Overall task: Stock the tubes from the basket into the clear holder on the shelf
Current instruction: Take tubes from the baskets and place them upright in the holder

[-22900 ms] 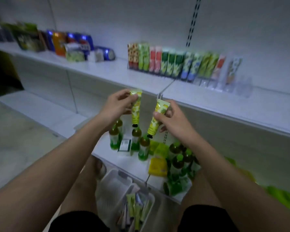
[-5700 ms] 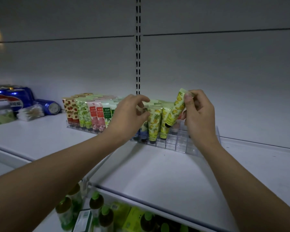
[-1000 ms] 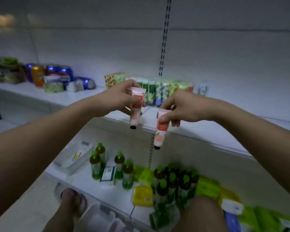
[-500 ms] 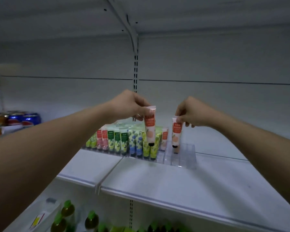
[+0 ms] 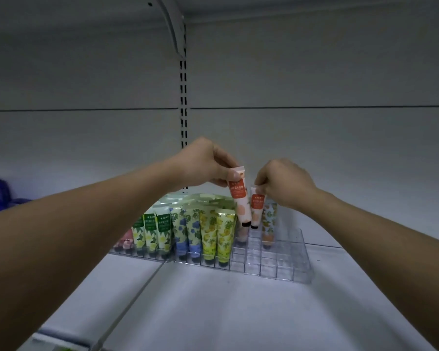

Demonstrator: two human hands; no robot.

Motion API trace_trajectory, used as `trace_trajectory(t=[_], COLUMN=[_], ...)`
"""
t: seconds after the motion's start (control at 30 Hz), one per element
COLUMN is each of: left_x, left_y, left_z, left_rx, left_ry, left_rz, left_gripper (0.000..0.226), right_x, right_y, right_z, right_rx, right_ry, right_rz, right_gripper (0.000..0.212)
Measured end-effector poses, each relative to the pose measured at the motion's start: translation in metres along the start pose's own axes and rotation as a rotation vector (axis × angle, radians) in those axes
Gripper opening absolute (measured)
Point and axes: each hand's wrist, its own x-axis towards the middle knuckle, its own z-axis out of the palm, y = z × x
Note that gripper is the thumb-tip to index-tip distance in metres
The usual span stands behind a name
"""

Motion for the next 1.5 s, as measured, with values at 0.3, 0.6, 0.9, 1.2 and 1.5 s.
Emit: trace_trajectory(t=[0.3, 0.6, 0.9, 1.2, 1.5], left_x=[0.011, 0.001, -0.008, 0.004, 0.012], left_y=[-0.025, 0.003, 0.011, 0.0, -0.022], left_z=[0.023, 0.023, 0.051, 0.07, 0.087], left_rx=[0.07, 0.16, 0.324, 0.522, 0.635], left_ry=[0.09, 0.223, 0.296, 0.243, 0.211], left_rz=[0.02, 0.057, 0.025, 0.0, -0.015], left_gripper=[0.008, 0.015, 0.013, 0.015, 0.018], right_x=[-0.008, -0.053, -0.163, -0.176, -0.175], right_y=[0.004, -0.01, -0.028, -0.023, -0.021], right_z=[0.035, 0.011, 0.046, 0.062, 0.067], right_rx=[0.022, 0.175, 0.328, 0.297, 0.314], right_ry=[-0.127, 0.051, -0.281, -0.443, -0.452], right_rz=[0.029, 0.028, -0.138, -0.213, -0.194], right_gripper=[0.016, 0.022, 0.036, 0.061, 0.062])
